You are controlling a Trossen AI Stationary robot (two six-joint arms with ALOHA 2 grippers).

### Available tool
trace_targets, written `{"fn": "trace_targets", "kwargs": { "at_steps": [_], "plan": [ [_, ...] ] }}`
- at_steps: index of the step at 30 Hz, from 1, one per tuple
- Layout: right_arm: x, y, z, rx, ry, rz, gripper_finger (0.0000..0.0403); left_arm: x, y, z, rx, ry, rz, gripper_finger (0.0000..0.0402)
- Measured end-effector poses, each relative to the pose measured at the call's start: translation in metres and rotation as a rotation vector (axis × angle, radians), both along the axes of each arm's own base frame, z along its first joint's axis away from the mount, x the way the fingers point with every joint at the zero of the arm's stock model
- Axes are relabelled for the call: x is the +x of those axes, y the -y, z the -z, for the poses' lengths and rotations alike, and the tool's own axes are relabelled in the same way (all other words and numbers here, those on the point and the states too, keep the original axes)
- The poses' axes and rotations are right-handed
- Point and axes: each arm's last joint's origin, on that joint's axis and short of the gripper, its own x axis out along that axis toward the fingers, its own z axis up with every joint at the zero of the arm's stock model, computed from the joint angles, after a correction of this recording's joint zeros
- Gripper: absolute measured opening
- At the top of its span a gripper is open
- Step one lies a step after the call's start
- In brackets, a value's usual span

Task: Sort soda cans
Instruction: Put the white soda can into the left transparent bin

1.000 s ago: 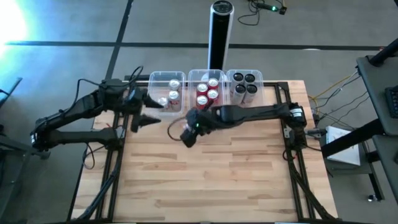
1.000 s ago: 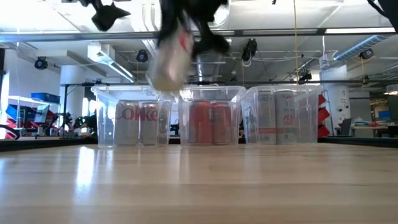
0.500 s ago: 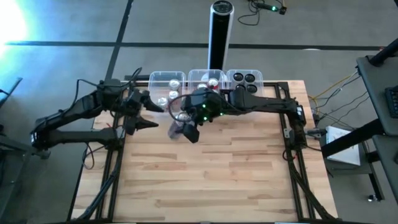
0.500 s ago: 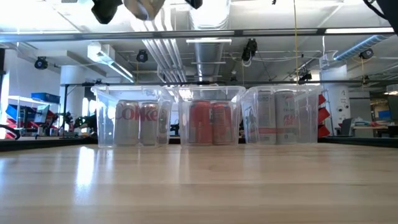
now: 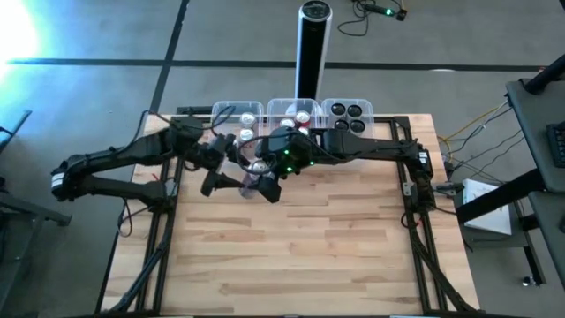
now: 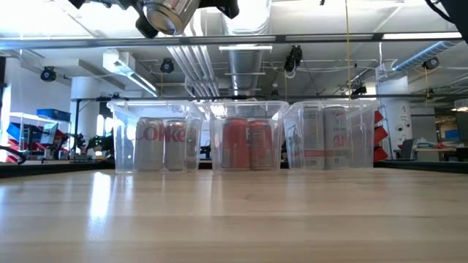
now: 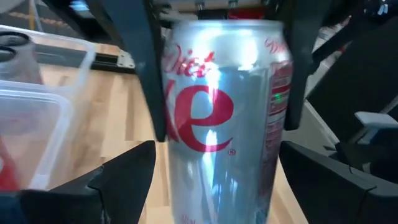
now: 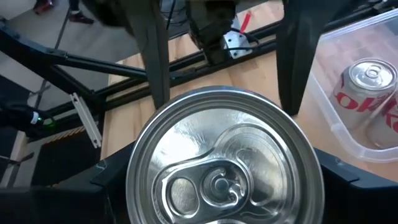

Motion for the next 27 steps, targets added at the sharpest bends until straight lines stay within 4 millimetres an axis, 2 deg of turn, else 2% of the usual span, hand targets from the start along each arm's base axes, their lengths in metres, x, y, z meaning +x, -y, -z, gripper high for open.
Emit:
{"fn": "trace_targets", "kwargs": {
  "at_steps": [11, 16, 20, 23, 27],
  "plan": [
    [0.002, 0.007, -0.003, -0.008, 0.045, 0.027, 0.0301, 0.029, 0.007, 0.014, -0.036, -0.031, 0.05, 0.0324],
    [0.003, 0.007, -0.002, 0.008, 0.04, 0.017, 0.0303, 0.034, 0.007, 0.015, -0.059, -0.02, 0.044, 0.0278],
    [0.003, 0.007, -0.003, 0.003, 0.045, 0.015, 0.0317, 0.031, 0.007, 0.013, -0.057, -0.018, 0.04, 0.0274],
    [-0.004, 0.008, -0.013, -0.037, 0.058, 0.054, 0.0343, 0.024, 0.007, 0.008, -0.057, -0.006, 0.023, 0.0274],
    [-0.028, 0.009, -0.047, -0.099, 0.104, 0.093, 0.0369, 0.009, 0.007, -0.015, -0.028, 0.061, -0.019, 0.0274]
  ]
}}
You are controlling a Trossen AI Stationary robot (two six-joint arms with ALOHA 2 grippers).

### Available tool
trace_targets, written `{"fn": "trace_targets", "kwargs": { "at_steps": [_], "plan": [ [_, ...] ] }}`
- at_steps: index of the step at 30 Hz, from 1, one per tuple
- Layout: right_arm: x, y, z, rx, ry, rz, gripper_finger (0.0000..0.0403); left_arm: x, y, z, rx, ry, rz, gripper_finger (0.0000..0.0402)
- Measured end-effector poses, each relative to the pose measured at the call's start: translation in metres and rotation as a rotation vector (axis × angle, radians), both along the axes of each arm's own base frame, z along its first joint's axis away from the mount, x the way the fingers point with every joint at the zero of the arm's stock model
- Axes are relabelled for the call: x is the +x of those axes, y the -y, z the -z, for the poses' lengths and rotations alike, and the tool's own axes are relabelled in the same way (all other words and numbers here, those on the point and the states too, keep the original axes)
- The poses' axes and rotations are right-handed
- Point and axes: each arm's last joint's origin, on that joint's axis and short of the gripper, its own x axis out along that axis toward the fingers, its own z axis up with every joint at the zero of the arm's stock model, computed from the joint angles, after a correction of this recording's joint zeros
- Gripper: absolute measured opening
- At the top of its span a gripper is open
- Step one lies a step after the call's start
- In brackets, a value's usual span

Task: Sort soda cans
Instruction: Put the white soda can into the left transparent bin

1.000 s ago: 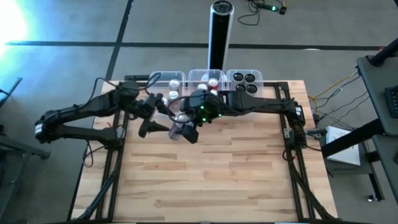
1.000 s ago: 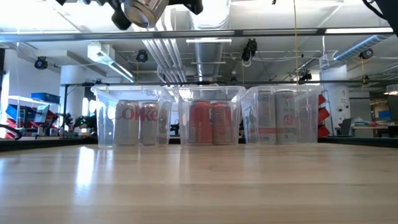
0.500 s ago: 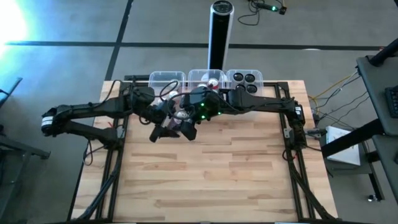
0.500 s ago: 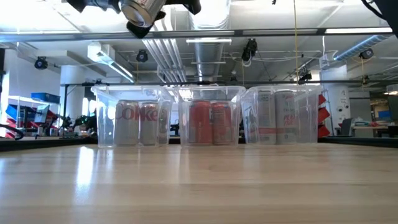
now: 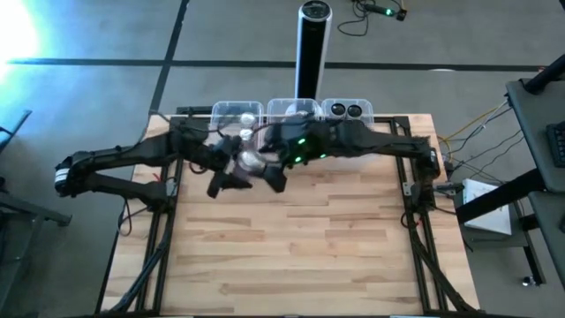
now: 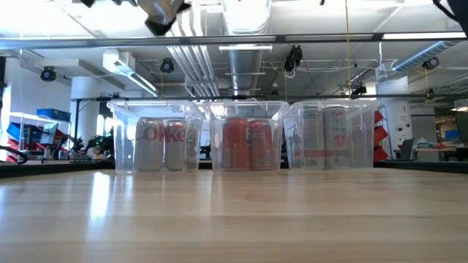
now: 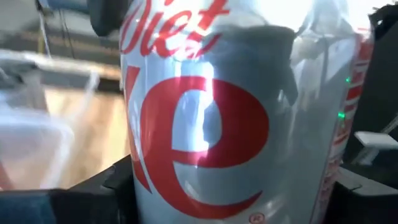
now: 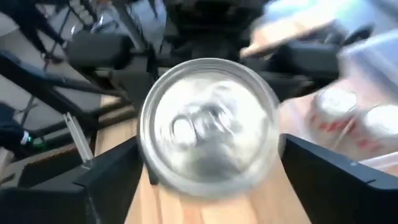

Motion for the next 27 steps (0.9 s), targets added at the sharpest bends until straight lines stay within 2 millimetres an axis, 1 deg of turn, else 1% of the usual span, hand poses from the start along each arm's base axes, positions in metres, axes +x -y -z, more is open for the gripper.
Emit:
{"fn": "trace_targets", "kwargs": {
  "at_steps": [3, 4, 8, 11, 13, 15, 18, 21, 25, 27],
  "plan": [
    [-0.016, -0.001, -0.023, -0.061, 0.051, 0.038, 0.0373, -0.014, 0.0, -0.023, 0.034, 0.094, -0.045, 0.0274],
    [-0.019, -0.001, -0.027, -0.077, 0.065, 0.052, 0.0373, -0.018, 0.0, -0.03, 0.046, 0.134, -0.068, 0.0274],
    [-0.019, -0.003, -0.034, -0.089, 0.123, 0.076, 0.0375, -0.029, 0.001, -0.058, 0.045, 0.341, -0.143, 0.0274],
    [-0.011, -0.003, -0.032, -0.071, 0.156, 0.08, 0.0375, -0.032, 0.002, -0.069, 0.015, 0.44, -0.143, 0.0274],
    [-0.004, -0.007, -0.028, -0.067, 0.17, 0.068, 0.0375, -0.031, 0.002, -0.071, 0.01, 0.466, -0.141, 0.0274],
    [0.004, -0.009, -0.028, -0.072, 0.222, 0.047, 0.0375, -0.028, 0.001, -0.071, 0.003, 0.473, -0.143, 0.0274],
    [0.014, -0.012, -0.024, -0.062, 0.263, -0.011, 0.0375, -0.02, -0.001, -0.069, -0.022, 0.48, -0.163, 0.0274],
    [0.017, -0.012, -0.021, -0.055, 0.262, -0.009, 0.0375, -0.009, -0.003, -0.068, -0.078, 0.494, -0.158, 0.0274],
    [0.02, -0.012, -0.015, -0.05, 0.234, -0.006, 0.0375, 0.008, -0.005, -0.06, -0.115, 0.467, -0.158, 0.0274],
    [0.022, -0.012, -0.014, -0.036, 0.231, 0.003, 0.0372, 0.011, -0.005, -0.06, -0.12, 0.484, -0.155, 0.0274]
  ]
}}
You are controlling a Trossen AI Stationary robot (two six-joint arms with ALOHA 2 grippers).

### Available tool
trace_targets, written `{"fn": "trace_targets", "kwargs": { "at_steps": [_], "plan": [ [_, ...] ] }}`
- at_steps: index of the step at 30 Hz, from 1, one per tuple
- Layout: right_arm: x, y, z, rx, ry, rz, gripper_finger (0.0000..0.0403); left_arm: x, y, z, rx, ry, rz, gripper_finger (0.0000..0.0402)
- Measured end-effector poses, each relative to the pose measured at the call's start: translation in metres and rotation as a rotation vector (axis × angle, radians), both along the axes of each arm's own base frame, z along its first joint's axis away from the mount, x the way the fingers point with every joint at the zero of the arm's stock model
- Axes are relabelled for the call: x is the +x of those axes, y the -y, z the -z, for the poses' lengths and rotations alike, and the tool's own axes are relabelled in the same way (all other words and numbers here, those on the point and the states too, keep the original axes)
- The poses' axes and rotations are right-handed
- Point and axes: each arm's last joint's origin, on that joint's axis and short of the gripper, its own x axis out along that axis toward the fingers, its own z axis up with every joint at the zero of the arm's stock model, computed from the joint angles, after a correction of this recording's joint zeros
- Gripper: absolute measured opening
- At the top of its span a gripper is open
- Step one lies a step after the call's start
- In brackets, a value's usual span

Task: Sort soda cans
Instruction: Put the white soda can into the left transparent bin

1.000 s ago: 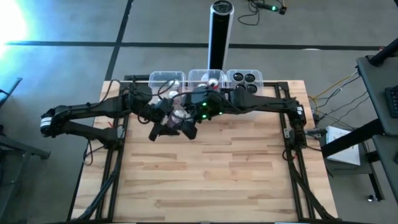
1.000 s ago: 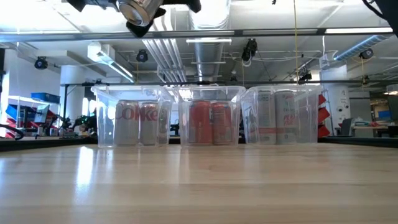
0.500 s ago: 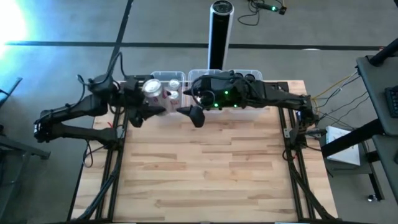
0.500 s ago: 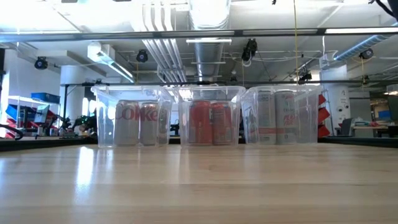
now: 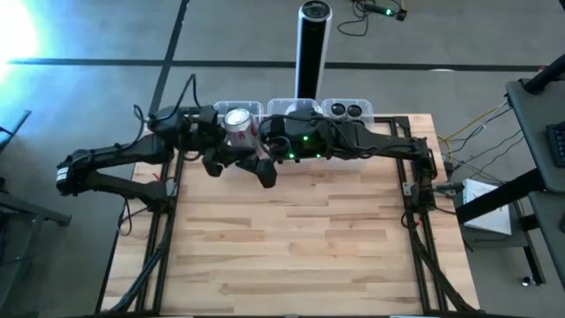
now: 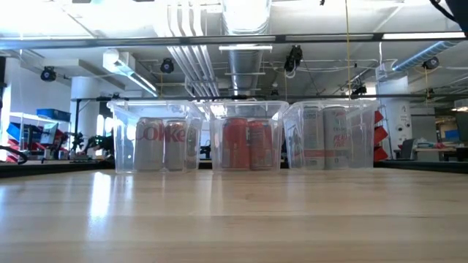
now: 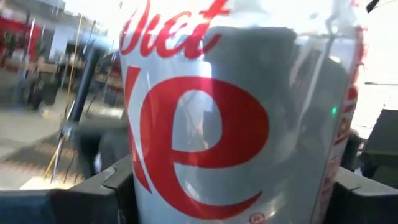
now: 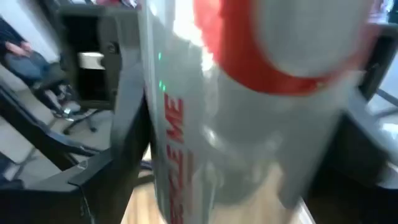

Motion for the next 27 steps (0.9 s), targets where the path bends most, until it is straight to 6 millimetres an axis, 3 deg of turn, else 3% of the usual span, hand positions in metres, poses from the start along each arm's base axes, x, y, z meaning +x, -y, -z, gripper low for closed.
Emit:
{"fn": "trace_targets", "kwargs": {
  "at_steps": [10, 14, 21, 27],
  "plan": [
    [-0.0014, 0.0026, 0.0011, 0.013, -0.018, 0.081, 0.0299, 0.0064, -0.0006, -0.0029, 0.042, 0.032, -0.009, 0.0274],
    [-0.0013, 0.0026, 0.0014, 0.01, -0.019, 0.08, 0.0298, 0.0081, -0.0009, -0.0019, 0.042, 0.03, -0.008, 0.0274],
    [0.0008, 0.0027, 0.0012, 0.003, -0.002, 0.077, 0.0354, 0.0084, -0.0006, -0.0004, 0.045, 0.017, 0.0, 0.0274],
    [0.0007, 0.0028, 0.0022, -0.013, -0.012, 0.074, 0.0293, 0.0065, -0.0004, -0.0004, 0.068, 0.011, -0.01, 0.0274]
  ]
}}
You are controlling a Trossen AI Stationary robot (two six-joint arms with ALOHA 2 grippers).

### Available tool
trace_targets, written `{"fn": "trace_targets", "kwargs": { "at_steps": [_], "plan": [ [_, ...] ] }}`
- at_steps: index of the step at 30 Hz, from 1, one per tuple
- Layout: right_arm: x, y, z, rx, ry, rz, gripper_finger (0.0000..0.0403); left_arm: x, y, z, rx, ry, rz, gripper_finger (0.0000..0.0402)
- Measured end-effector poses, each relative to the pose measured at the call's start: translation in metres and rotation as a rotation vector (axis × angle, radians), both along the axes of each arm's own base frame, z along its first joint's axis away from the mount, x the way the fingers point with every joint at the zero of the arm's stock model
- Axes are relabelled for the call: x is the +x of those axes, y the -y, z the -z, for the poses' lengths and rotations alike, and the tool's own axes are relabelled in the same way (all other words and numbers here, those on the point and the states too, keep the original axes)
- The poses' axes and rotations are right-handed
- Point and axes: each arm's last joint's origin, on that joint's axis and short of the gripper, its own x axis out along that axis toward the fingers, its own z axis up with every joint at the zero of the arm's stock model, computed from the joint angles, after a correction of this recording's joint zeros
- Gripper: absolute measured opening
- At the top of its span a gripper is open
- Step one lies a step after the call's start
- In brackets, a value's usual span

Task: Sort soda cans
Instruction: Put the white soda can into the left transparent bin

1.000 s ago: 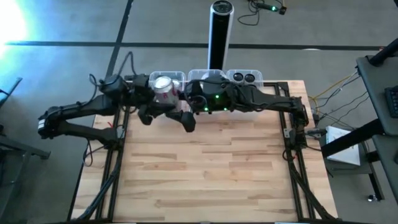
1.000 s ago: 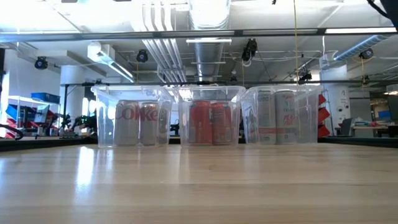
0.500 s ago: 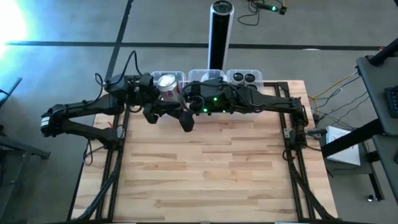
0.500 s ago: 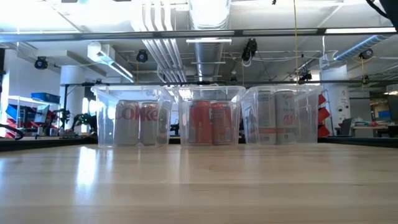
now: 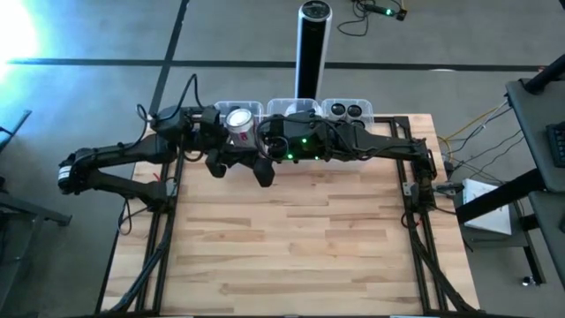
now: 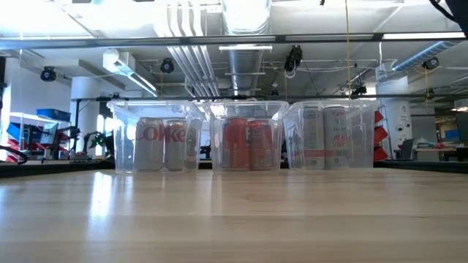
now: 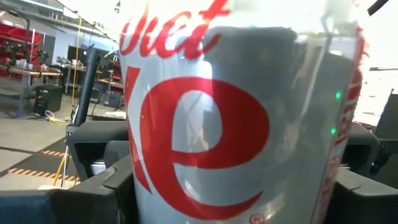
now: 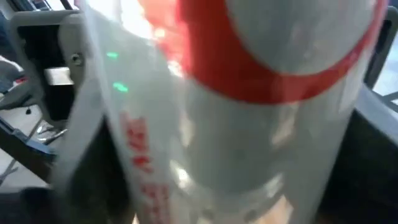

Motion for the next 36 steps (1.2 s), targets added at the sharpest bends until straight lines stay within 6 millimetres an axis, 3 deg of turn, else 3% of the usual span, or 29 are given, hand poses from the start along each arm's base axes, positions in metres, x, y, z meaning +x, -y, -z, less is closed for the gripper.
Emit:
{"fn": "trace_targets", "kwargs": {
  "at_steps": [2, 7, 9, 17, 22, 28, 36],
  "plan": [
    [0.0, 0.0, 0.001, -0.001, -0.008, -0.001, 0.0293, -0.001, 0.0, 0.0, 0.008, -0.01, 0.004, 0.0284],
    [-0.002, -0.001, 0.005, 0.002, -0.056, -0.018, 0.0293, -0.01, 0.002, -0.011, 0.081, -0.098, 0.013, 0.0376],
    [-0.002, -0.001, 0.008, 0.003, -0.085, -0.02, 0.0293, -0.013, 0.003, -0.017, 0.102, -0.168, 0.012, 0.0388],
    [-0.009, -0.004, 0.022, -0.029, -0.248, -0.086, 0.0293, -0.021, 0.004, -0.034, 0.181, -0.494, 0.022, 0.0357],
    [-0.01, -0.008, 0.034, -0.052, -0.349, -0.107, 0.0293, -0.011, 0.001, -0.036, 0.189, -0.615, 0.043, 0.0354],
    [-0.011, -0.014, 0.055, -0.008, -0.51, -0.102, 0.0293, 0.009, -0.002, -0.024, 0.185, -0.669, 0.119, 0.0354],
    [-0.013, -0.02, 0.054, 0.006, -0.51, -0.096, 0.0293, 0.019, -0.002, -0.008, 0.2, -0.762, 0.202, 0.0354]
  ]
}}
